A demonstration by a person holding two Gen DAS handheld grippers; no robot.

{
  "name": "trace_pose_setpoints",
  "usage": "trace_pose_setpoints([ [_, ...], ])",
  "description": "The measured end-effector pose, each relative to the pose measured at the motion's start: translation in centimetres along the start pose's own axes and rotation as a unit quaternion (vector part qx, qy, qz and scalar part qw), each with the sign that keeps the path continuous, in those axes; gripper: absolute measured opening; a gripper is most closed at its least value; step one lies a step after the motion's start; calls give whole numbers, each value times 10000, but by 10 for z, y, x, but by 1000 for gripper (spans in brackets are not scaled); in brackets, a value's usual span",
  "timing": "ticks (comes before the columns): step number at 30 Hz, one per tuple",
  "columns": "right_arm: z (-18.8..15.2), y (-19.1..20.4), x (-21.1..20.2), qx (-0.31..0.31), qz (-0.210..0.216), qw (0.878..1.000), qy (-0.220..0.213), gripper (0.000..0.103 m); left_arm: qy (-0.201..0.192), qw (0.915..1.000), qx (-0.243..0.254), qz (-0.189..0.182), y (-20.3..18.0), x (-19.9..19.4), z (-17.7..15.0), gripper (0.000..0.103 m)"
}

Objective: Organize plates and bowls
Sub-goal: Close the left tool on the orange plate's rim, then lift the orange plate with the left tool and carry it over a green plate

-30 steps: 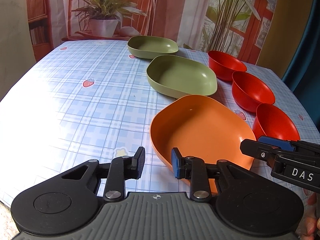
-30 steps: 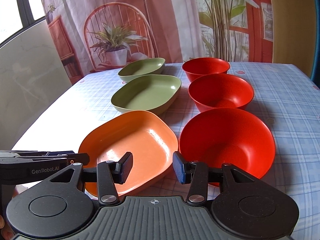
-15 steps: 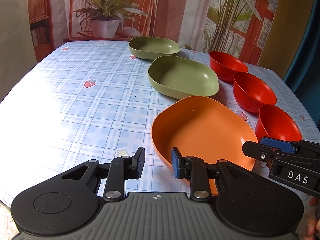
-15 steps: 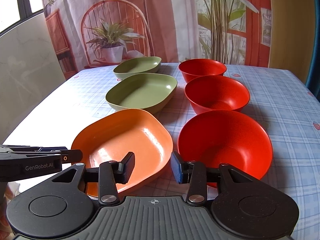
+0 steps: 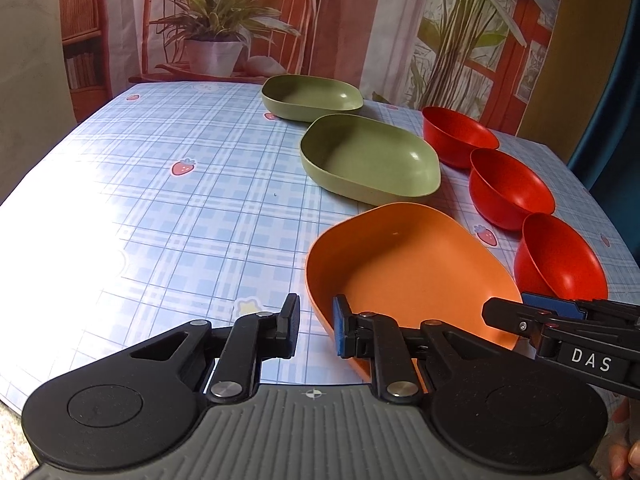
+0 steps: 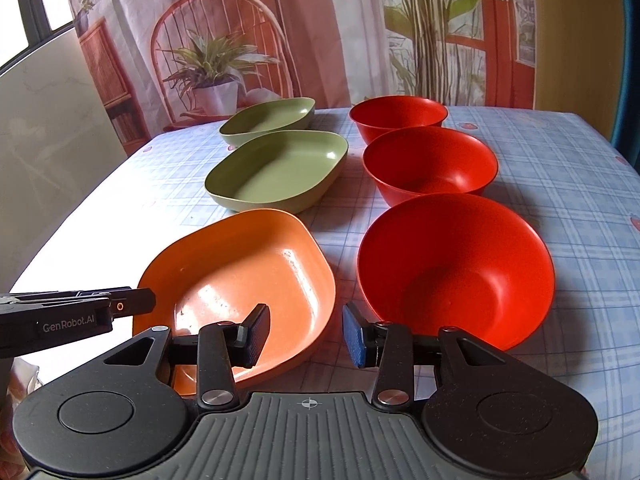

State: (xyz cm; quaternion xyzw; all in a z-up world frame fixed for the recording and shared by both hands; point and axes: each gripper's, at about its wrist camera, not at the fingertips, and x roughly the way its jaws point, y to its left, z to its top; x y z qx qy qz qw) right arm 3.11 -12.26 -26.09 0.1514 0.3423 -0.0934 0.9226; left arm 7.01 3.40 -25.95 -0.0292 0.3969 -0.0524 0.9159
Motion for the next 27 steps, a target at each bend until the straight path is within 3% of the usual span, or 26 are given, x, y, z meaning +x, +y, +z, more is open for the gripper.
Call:
trace_pose_setpoints([
  [11, -1, -4, 4, 126, 145, 9998, 2, 15, 21, 10000, -20, 13, 2, 1, -1, 17],
  [27, 0, 5, -3, -114, 330, 9993, -163, 14, -191, 9997, -107, 125, 5, -7, 1, 17],
])
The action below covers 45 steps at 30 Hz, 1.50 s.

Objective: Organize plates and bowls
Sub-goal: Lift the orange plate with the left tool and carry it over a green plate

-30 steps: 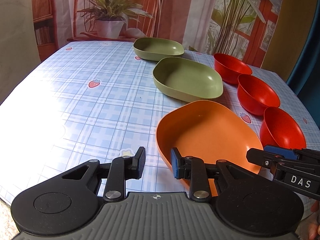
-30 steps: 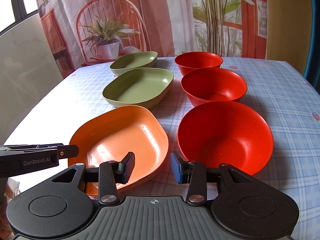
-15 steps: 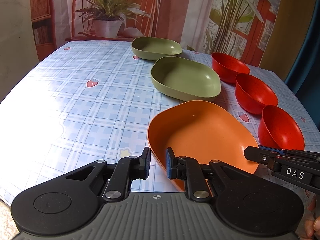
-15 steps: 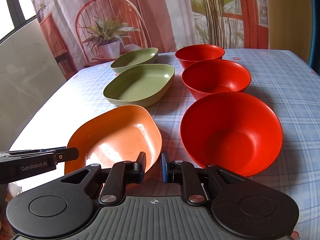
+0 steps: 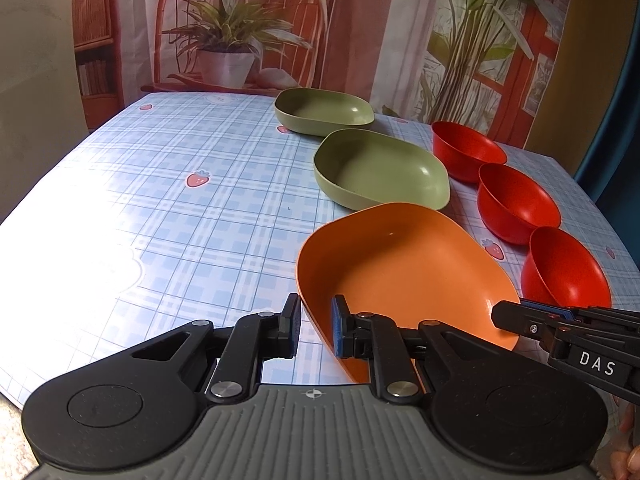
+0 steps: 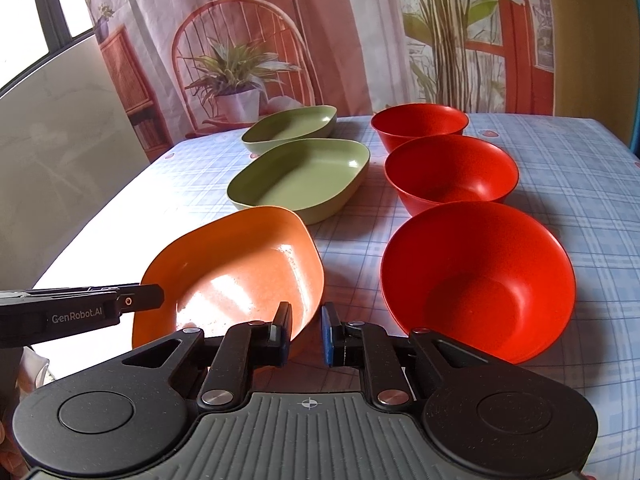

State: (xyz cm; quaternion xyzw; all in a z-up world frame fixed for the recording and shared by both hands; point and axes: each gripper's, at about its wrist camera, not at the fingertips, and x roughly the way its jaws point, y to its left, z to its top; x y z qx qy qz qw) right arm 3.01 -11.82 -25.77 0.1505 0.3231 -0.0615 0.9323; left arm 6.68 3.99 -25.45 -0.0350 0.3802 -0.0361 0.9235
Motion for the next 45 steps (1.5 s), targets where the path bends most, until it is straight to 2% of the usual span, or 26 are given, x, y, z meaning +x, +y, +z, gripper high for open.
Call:
trace_pose_setpoints([
  [9, 5, 3, -8, -99, 122, 9996, -218, 14, -185, 9997, -37, -143, 6, -6, 15, 17],
  [21, 32, -4, -5, -135, 267, 9986, -446, 14, -386, 9967, 486, -529, 3, 8, 70, 17],
  [32, 55, -11, 28, 72, 345, 9981, -514, 14, -137, 9929, 1003, -632, 2, 56, 119, 17],
  [38, 67, -24, 51, 356, 313, 9979, -432, 14, -17, 9898, 1271, -640, -8, 86, 136, 18],
  [45, 73, -28, 65, 608, 443, 9963, -416, 16, 104, 9892, 1337, -596, -9, 113, 150, 18],
])
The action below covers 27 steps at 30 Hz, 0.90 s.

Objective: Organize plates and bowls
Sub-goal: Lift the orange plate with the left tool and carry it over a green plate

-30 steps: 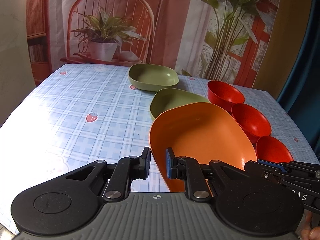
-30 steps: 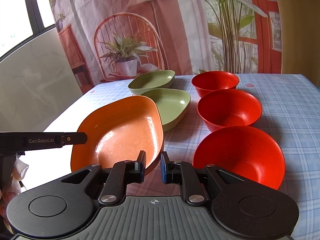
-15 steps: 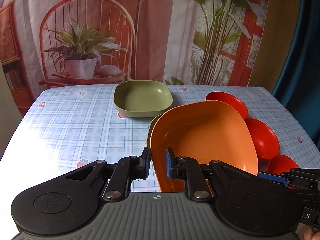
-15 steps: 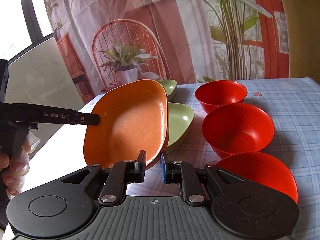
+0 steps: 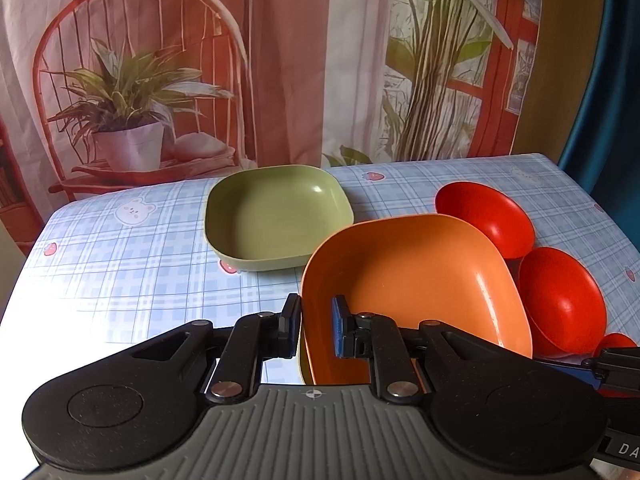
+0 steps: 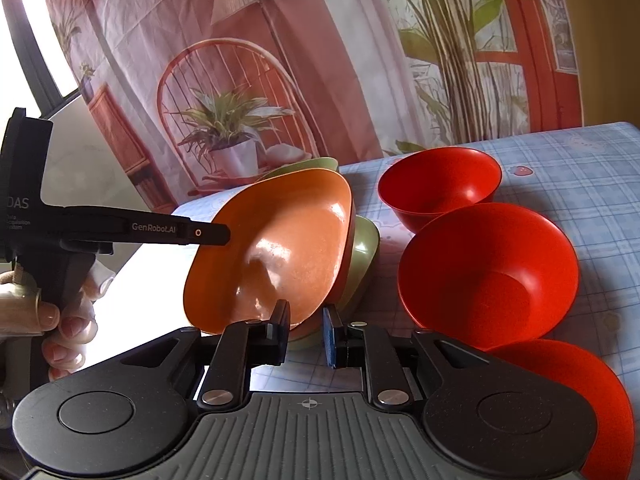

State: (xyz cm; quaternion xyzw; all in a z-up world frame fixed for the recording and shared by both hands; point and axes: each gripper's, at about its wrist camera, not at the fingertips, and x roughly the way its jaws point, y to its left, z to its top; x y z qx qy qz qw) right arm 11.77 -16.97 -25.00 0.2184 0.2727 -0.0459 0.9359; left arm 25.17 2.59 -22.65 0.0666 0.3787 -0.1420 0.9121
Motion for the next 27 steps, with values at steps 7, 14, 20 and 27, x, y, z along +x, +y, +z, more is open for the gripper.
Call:
trace_pose_setpoints([
  [7, 3, 5, 10, -55, 48, 10000, 67, 10, 175, 9998, 21, 105, 2, 24, 5, 17],
  [14, 6, 17, 12, -300, 173, 9994, 67, 6, 248, 9994, 215, 87, -6, 35, 5, 18],
  [20, 4, 9, 13, -195, 82, 9997, 127, 6, 301, 9985, 391, 244, -11, 42, 3, 18],
  [27, 4, 9, 12, -247, -178, 9994, 133, 7, 294, 9988, 329, 222, -9, 41, 2, 19],
])
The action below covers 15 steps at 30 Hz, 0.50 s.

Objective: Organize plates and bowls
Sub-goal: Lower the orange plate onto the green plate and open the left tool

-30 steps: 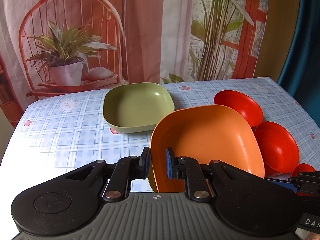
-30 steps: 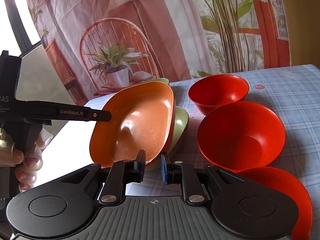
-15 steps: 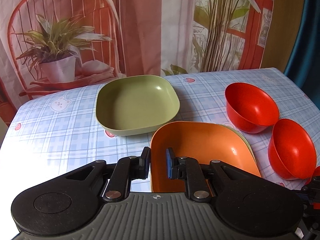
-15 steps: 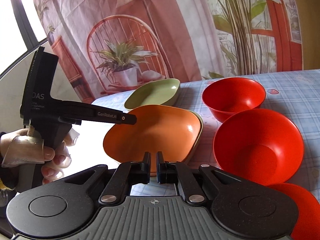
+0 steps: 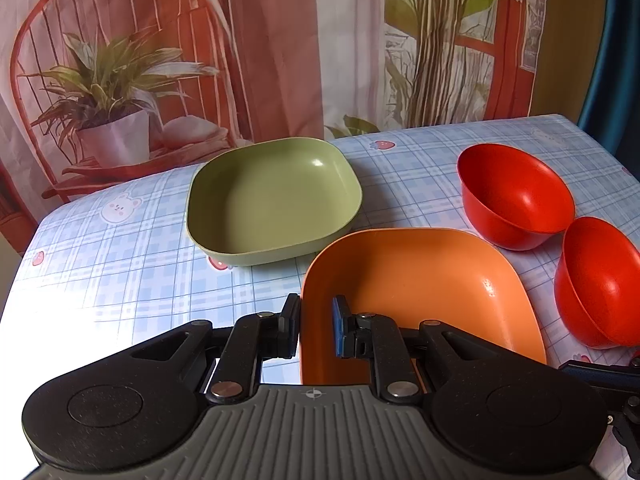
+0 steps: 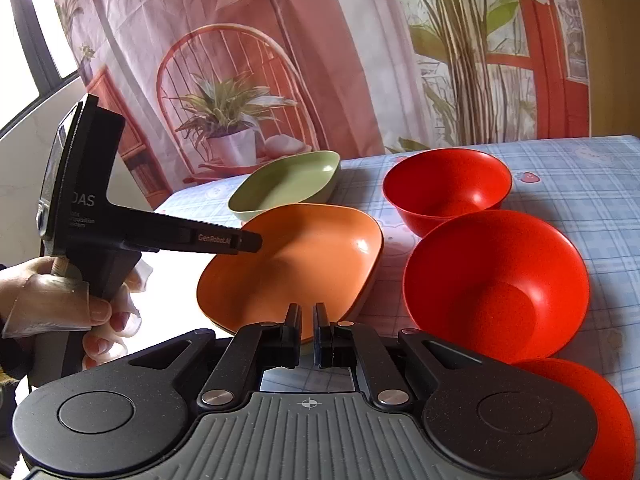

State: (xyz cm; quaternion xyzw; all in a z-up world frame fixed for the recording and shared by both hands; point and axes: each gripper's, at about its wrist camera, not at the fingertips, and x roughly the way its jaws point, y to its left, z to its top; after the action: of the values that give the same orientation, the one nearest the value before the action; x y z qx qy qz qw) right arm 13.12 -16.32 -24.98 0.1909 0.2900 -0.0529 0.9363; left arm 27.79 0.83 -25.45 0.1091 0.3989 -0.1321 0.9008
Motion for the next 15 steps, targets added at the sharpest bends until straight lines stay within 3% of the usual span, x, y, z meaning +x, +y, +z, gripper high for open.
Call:
trace_pose_setpoints([
  [2, 1, 0, 0, -40, -122, 9999, 20, 9, -68, 9999, -67, -41, 3, -5, 1, 26],
  [3, 1, 0, 1, -61, -179, 9998, 32, 10, -117, 9999, -95, -61, 4, -8, 2, 38],
  [5, 2, 0, 2, -92, -240, 9996, 63, 11, -241, 9996, -128, -57, 6, -16, 2, 50],
  [15, 35, 4, 1, -224, -357, 9991, 51, 15, -471, 9971, -601, 27, 45, -41, 13, 51],
])
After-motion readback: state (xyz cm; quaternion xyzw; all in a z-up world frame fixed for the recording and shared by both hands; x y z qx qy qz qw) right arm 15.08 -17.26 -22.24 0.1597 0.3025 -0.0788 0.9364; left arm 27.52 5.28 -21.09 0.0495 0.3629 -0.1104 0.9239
